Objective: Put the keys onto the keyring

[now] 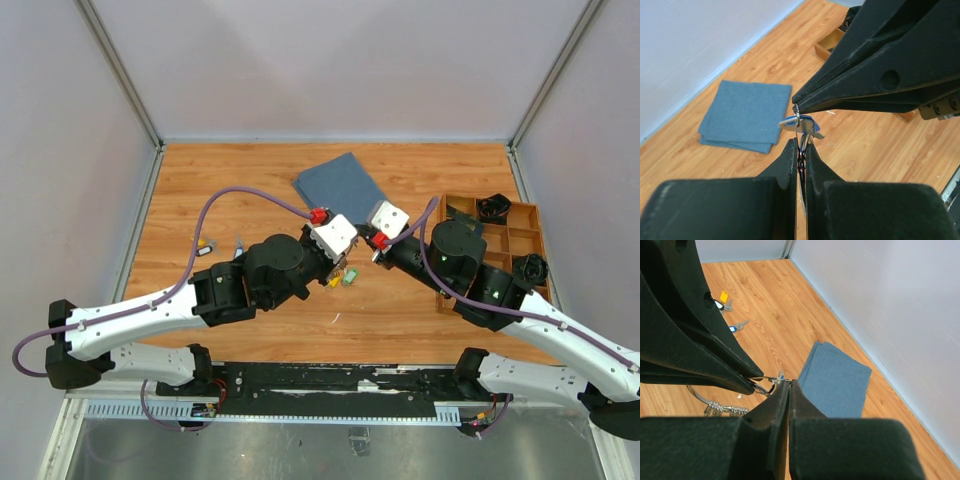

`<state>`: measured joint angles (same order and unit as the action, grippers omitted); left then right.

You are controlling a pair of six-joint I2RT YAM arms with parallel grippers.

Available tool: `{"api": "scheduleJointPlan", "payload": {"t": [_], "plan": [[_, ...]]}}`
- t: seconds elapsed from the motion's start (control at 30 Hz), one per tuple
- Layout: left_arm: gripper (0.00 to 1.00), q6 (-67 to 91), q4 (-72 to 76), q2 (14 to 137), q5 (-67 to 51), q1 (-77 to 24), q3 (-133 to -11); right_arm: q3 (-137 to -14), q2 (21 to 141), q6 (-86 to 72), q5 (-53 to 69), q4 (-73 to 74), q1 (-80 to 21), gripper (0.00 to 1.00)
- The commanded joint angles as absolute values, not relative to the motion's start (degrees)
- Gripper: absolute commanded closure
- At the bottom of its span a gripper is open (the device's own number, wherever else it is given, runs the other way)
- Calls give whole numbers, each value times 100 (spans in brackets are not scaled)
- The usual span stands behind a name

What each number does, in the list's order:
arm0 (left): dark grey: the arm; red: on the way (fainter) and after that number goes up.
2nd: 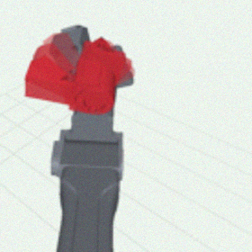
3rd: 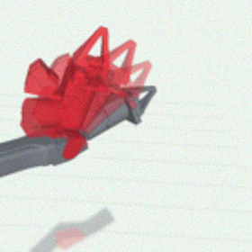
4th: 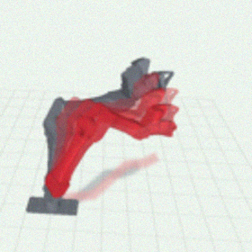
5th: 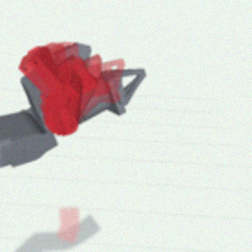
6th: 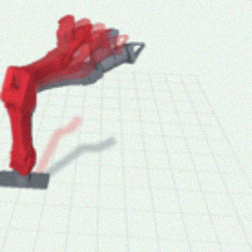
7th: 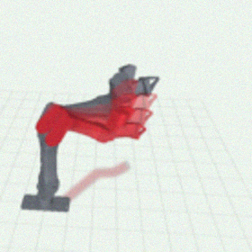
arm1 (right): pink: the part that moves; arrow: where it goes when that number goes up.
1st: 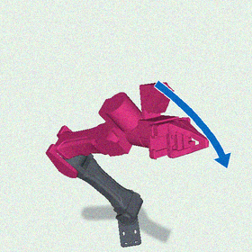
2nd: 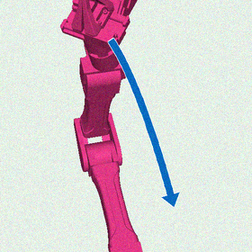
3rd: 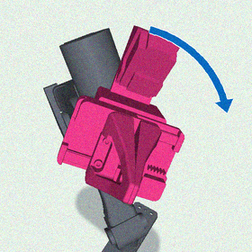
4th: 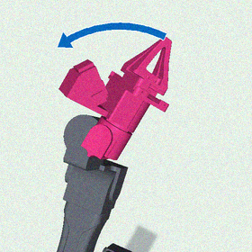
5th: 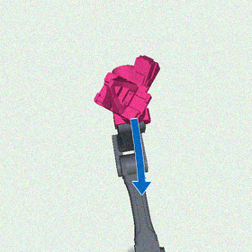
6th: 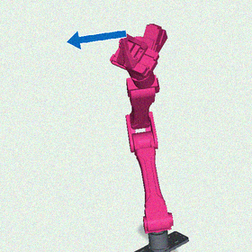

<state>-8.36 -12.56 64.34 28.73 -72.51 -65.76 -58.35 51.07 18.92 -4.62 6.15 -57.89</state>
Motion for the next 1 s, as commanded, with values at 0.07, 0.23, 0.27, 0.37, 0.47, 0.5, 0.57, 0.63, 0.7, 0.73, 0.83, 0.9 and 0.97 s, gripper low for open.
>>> {"api": "scheduleJointPlan", "payload": {"t": [0.07,0.23,0.27,0.37,0.47,0.5,0.57,0.63,0.7,0.73,0.83,0.9,0.97], "plan": [[99,-955,-1017,6211,2175,-7295,-6451,-6078,5045,1973,-256,760,-5836,100],[100,-902,-942,6170,1972,-7300,-6358,-6146,5027,2001,107,1061,-5836,94],[99,-886,-940,6166,1969,-7299,-6351,-6157,5027,2004,145,1129,-5840,92],[100,-833,-917,6152,1987,-7293,-6323,-6157,4955,1989,85,1272,-5836,86],[100,-775,-874,6116,2040,-7296,-6279,-6079,4754,1936,-111,1265,-5836,78],[99,-754,-860,6105,2078,-7292,-6262,-6077,4668,1915,-180,1277,-5836,77],[99,-711,-847,6086,2177,-7299,-6223,-6111,4530,1845,-329,1378,-5836,76],[99,-679,-820,6080,2314,-7295,-6197,-6212,4407,1685,-572,1559,-5836,76],[100,-661,-798,6082,2454,-7290,-6167,-6330,4362,1325,-745,1775,-5836,74],[100,-653,-785,6078,2545,-7294,-6151,-6406,4360,1098,-828,1866,-5836,72],[100,-650,-704,6090,2773,-7295,-6090,-6691,4518,132,-989,2271,-5836,66],[100,-647,-646,6091,2879,-7299,-6047,-6984,4753,-587,-978,2680,-5836,63],[100,-649,-570,6079,2941,-7294,-6000,-7184,4968,-1407,-998,3002,-5838,60]]}}
